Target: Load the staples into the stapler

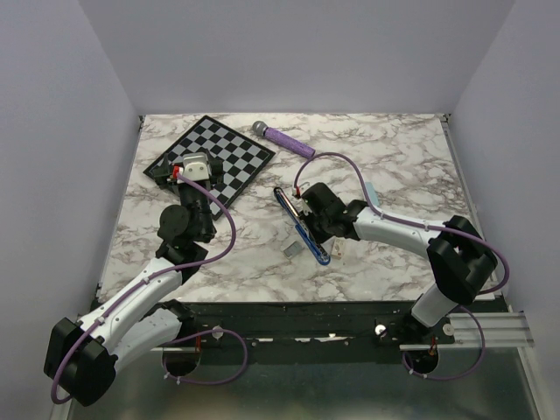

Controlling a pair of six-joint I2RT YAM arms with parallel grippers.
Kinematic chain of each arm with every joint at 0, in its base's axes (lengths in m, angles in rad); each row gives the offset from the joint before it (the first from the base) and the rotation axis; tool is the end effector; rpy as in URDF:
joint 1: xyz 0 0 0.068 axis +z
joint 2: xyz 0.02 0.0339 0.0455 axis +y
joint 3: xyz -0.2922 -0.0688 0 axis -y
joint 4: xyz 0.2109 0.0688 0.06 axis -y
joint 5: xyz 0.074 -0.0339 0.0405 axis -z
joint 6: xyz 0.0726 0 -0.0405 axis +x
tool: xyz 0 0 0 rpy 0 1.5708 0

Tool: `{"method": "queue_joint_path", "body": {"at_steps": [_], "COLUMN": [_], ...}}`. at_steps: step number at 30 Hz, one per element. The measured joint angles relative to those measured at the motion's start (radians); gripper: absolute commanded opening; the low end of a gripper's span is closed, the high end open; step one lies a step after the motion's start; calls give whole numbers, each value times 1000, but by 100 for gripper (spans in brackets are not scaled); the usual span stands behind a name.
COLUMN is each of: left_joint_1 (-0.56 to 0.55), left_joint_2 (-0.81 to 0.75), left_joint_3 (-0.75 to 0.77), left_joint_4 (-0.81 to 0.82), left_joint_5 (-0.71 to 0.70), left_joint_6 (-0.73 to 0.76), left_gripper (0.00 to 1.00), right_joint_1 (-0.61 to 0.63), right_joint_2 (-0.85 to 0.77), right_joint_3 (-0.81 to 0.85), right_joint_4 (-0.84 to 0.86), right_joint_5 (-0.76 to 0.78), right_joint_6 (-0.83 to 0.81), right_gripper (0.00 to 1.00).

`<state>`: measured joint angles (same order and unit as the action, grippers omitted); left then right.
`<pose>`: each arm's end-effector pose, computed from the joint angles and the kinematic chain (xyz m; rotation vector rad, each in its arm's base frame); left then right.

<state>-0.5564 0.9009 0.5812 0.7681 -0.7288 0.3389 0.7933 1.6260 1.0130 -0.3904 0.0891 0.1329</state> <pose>0.1726 -0.0504 0.3888 -0.1214 1.2385 0.2197 0.2303 0.2248 0.2096 -0.8065 2.4568 0.2336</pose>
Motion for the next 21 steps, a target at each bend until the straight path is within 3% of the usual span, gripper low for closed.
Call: {"method": "queue_joint_path", "body": {"at_steps": [21], "left_joint_1": [0], "left_joint_2": [0], "left_joint_3": [0], "left_joint_4": [0], "left_joint_5": [0], "left_joint_6": [0], "left_gripper": [99], "right_joint_1": [-17], "right_joint_2": [10], "right_joint_3": [19], "right_joint_4": [-31], "right_joint_5": [-4], "right_joint_6": [24], "right_gripper": [32]}}
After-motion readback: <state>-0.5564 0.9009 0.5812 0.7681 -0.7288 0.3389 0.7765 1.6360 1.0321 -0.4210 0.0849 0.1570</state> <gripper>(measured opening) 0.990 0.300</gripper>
